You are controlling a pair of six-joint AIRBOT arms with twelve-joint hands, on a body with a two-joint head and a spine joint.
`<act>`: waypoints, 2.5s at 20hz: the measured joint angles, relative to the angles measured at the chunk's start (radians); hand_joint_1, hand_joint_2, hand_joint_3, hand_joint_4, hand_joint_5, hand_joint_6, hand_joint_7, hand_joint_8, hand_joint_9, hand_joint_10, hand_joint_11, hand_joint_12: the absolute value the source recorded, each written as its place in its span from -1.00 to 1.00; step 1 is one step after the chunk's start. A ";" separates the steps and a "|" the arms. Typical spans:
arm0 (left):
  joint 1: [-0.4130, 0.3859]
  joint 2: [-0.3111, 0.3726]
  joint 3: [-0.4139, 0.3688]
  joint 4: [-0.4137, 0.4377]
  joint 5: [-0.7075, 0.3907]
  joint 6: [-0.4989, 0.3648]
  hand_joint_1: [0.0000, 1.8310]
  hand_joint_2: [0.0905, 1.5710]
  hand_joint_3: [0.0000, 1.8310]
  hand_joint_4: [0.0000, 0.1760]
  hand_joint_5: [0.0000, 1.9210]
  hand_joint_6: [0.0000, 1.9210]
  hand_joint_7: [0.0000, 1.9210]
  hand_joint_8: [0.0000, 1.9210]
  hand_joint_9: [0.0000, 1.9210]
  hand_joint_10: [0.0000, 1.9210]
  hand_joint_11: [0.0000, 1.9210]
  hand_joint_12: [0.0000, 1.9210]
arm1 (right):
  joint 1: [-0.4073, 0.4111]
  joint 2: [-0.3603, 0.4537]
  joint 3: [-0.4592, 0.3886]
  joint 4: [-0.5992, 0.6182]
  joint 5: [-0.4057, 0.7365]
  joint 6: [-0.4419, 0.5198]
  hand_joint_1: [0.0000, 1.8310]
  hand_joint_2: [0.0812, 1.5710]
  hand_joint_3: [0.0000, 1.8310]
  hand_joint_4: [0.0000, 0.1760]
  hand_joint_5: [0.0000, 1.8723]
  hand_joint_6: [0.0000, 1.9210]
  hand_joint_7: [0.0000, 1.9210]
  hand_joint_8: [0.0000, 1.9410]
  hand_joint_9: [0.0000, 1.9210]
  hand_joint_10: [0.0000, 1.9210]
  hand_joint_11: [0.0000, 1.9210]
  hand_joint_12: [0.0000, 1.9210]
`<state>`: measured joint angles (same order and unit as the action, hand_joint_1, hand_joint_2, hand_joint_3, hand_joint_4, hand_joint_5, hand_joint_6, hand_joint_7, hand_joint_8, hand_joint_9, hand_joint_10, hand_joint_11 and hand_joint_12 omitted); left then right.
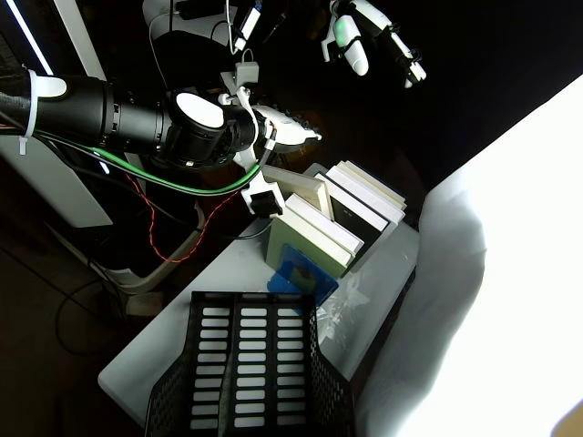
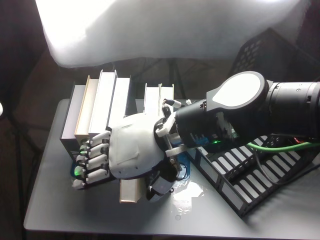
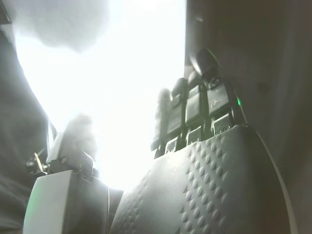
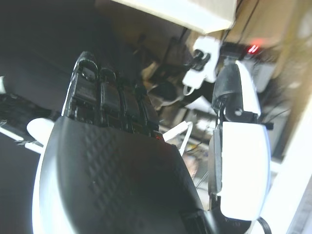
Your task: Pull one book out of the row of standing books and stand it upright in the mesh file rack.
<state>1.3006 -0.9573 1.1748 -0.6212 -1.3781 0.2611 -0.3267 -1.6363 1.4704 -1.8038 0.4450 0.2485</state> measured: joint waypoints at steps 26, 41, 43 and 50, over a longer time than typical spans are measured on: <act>0.022 -0.017 0.003 -0.015 -0.027 0.000 -0.55 0.75 -1.00 -1.00 -0.81 -0.99 -0.93 -0.99 -0.97 -0.99 -0.99 -1.00 | -0.041 -0.101 0.126 -0.226 -0.063 0.005 0.35 0.16 -1.00 -1.00 -0.56 -1.00 -0.59 -1.00 -0.89 -0.65 -1.00 0.22; 0.024 -0.018 0.003 -0.014 -0.029 0.000 -0.53 0.72 -1.00 -1.00 -0.78 -0.99 -0.92 -1.00 -0.97 -0.99 -1.00 -1.00 | -0.052 -0.167 0.175 -0.315 -0.085 -0.018 0.28 0.37 -1.00 -1.00 0.16 -0.10 0.32 0.91 0.30 1.00 0.21 1.00; 0.024 -0.018 0.003 -0.017 -0.029 0.000 -0.53 0.73 -1.00 -1.00 -0.80 -1.00 -0.96 -1.00 -1.00 -1.00 -0.99 -0.68 | -0.052 -0.167 0.175 -0.315 -0.085 -0.017 0.29 0.37 -1.00 -1.00 0.15 -0.09 0.27 0.93 0.25 1.00 0.17 1.00; 0.029 -0.019 0.003 -0.023 -0.034 0.000 -0.58 0.74 -1.00 -1.00 -0.81 -1.00 -0.97 -1.00 -1.00 -1.00 -1.00 -0.38 | -0.052 -0.165 0.175 -0.306 -0.088 -0.002 0.49 0.42 -1.00 -1.00 0.01 0.03 0.02 0.11 -0.18 0.42 -0.40 0.92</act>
<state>1.3300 -0.9768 1.1778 -0.6437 -1.4120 0.2611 -0.3790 -1.8015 1.6459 -2.1098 0.3573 0.2470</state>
